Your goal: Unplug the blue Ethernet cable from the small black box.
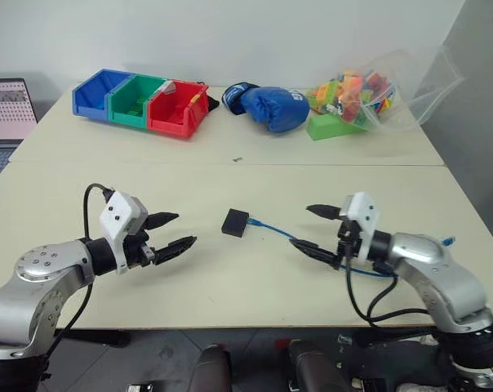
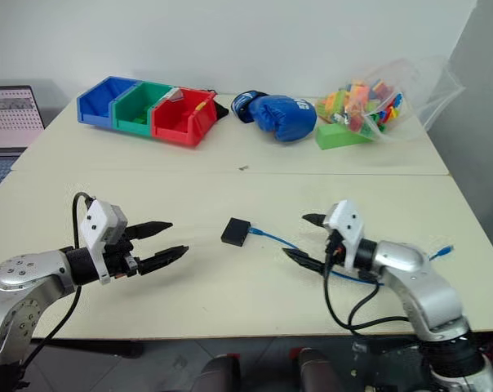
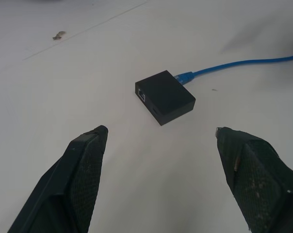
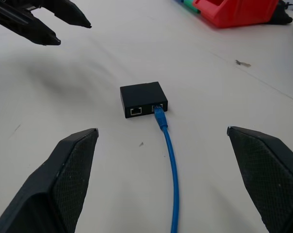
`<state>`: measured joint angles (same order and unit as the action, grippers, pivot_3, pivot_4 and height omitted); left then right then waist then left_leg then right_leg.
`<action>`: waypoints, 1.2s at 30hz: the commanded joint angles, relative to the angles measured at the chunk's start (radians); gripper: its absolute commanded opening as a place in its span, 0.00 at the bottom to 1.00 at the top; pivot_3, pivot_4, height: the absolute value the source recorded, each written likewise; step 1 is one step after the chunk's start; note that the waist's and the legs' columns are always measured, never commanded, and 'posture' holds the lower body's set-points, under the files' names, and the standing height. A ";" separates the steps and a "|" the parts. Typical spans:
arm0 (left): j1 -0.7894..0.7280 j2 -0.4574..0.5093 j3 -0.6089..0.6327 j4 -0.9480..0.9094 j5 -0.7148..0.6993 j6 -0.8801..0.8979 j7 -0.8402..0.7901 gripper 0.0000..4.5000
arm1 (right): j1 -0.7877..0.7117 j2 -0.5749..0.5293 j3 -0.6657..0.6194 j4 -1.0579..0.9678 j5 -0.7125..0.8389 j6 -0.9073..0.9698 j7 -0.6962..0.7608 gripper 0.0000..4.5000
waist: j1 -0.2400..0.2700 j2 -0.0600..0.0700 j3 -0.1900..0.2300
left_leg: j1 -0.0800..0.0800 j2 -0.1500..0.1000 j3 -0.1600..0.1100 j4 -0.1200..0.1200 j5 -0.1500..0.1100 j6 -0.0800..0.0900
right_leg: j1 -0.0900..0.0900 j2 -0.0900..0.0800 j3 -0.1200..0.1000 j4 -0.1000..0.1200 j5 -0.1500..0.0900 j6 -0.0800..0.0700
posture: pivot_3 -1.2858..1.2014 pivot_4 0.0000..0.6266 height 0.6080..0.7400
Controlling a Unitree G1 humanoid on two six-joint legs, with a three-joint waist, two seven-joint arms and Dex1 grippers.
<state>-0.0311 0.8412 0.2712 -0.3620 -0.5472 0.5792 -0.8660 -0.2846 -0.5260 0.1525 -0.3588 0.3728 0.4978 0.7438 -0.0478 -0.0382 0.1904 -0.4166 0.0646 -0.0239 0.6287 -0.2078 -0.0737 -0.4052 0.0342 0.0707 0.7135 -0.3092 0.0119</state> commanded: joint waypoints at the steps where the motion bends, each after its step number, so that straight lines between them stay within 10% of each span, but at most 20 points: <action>1: -0.033 0.022 0.000 0.042 0.008 -0.063 -0.067 0.85 | -0.117 0.123 0.136 0.195 -0.148 -0.059 -0.080 1.00 | -0.002 0.000 0.000 | 0.000 0.000 0.000 0.000 0.000 0.000 | 0.000 0.000 0.000 0.000 0.000 0.000 | 0.52 0.24 1.00; 13: -0.043 0.033 -0.033 0.098 0.040 -0.127 -0.160 0.85 | -0.341 0.319 0.213 0.694 -0.296 -0.217 -0.073 1.00 | -0.007 0.000 0.000 | 0.000 0.000 0.001 0.000 0.000 0.000 | -0.001 0.000 -0.002 0.001 0.002 -0.004 | 0.52 0.24 1.00; 31: -0.090 0.002 -0.070 0.191 0.036 -0.160 -0.208 0.86 | -0.407 0.250 0.258 0.705 -0.425 -0.378 0.044 0.08 | -0.003 0.000 0.000 | 0.000 0.000 0.000 0.000 0.000 0.000 | -0.001 0.000 -0.002 0.001 0.002 -0.004 | 0.52 0.24 1.00; 36: -0.155 -0.051 -0.067 0.210 -0.027 -0.051 -0.164 0.86 | -0.430 0.178 0.272 0.593 -0.525 -0.575 0.032 0.05 | 0.000 0.001 0.000 | 0.000 0.000 0.001 0.000 0.000 0.000 | -0.001 0.000 -0.002 0.001 0.001 -0.003 | 0.52 0.24 1.00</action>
<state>-0.1571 0.8050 0.1994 -0.1429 -0.5210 0.4804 -1.0510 -0.6770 -0.3252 0.4221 0.3323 -0.1088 0.0364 0.7816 -0.0480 -0.0375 0.1908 -0.4174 0.0640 -0.0233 0.6289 -0.2078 -0.0736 -0.4061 0.0337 0.0684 0.7145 -0.3078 0.0086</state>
